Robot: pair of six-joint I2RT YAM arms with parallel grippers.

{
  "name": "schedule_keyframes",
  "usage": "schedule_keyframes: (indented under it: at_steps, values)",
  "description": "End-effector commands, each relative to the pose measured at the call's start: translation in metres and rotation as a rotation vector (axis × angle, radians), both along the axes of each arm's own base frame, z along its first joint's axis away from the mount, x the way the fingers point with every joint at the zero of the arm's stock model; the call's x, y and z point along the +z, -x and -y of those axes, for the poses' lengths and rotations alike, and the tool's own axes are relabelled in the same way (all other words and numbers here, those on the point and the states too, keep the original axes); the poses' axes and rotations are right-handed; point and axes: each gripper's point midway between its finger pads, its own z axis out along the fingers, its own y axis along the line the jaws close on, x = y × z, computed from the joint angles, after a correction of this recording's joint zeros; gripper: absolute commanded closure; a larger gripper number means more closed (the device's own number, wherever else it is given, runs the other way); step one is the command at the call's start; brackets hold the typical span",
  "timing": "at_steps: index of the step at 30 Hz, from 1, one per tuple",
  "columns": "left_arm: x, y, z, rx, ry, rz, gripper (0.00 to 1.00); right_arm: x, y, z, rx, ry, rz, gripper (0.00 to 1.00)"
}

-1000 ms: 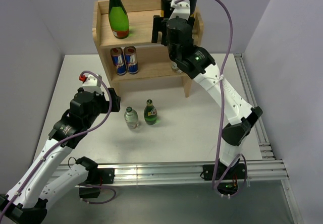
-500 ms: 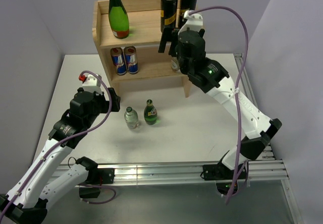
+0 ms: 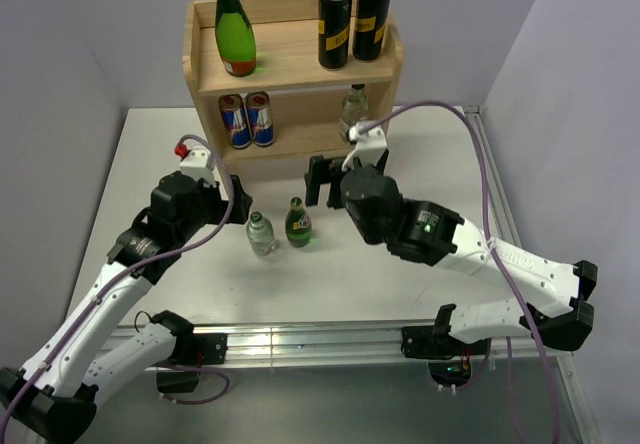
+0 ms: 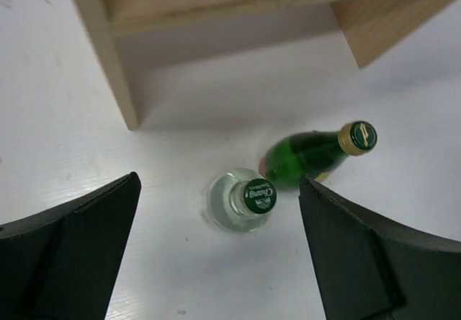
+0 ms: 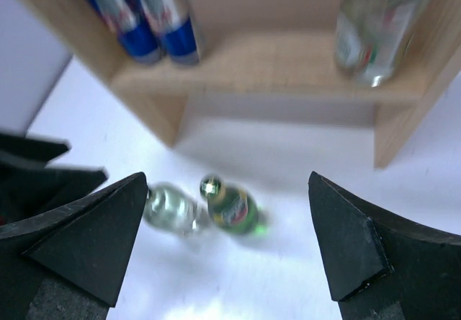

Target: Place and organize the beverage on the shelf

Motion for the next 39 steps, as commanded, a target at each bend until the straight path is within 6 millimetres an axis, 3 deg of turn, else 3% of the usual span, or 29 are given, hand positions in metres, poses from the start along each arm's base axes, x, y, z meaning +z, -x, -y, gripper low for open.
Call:
schedule_keyframes:
  at_steps: [1,2,8,12,17,21,25,33,39]
  values:
    - [-0.006,0.005,0.037,-0.177,0.035,-0.051,0.01,-0.025,0.014,0.007,-0.042,-0.081,-0.044,0.0]
    - [-0.005,0.007,0.04,-0.181,0.031,-0.053,0.01,-0.047,0.018,0.008,-0.036,-0.056,-0.073,0.0]
    - [0.011,0.019,0.066,-0.22,0.065,-0.033,0.01,-0.091,0.03,0.02,-0.048,-0.078,-0.146,0.0]
    - [0.004,0.025,0.088,-0.251,0.071,-0.057,0.01,-0.098,0.034,0.029,-0.065,-0.096,-0.155,0.0]
    - [0.01,0.034,0.12,-0.272,0.064,-0.038,0.01,-0.103,0.037,0.04,-0.085,-0.091,-0.154,0.0]
    - [-0.003,0.041,0.144,-0.281,0.038,-0.054,0.01,-0.107,0.04,0.052,-0.105,-0.088,-0.155,0.0]
    - [-0.015,0.035,0.146,-0.206,0.055,-0.041,0.01,-0.11,0.044,0.064,-0.117,-0.096,-0.153,0.0]
    - [-0.076,0.017,0.153,-0.091,0.079,-0.065,0.01,-0.117,0.05,0.081,-0.138,-0.103,-0.156,0.0]
    - [-0.104,0.004,0.17,-0.064,0.112,-0.044,0.01,-0.123,0.052,0.087,-0.146,-0.107,-0.163,0.0]
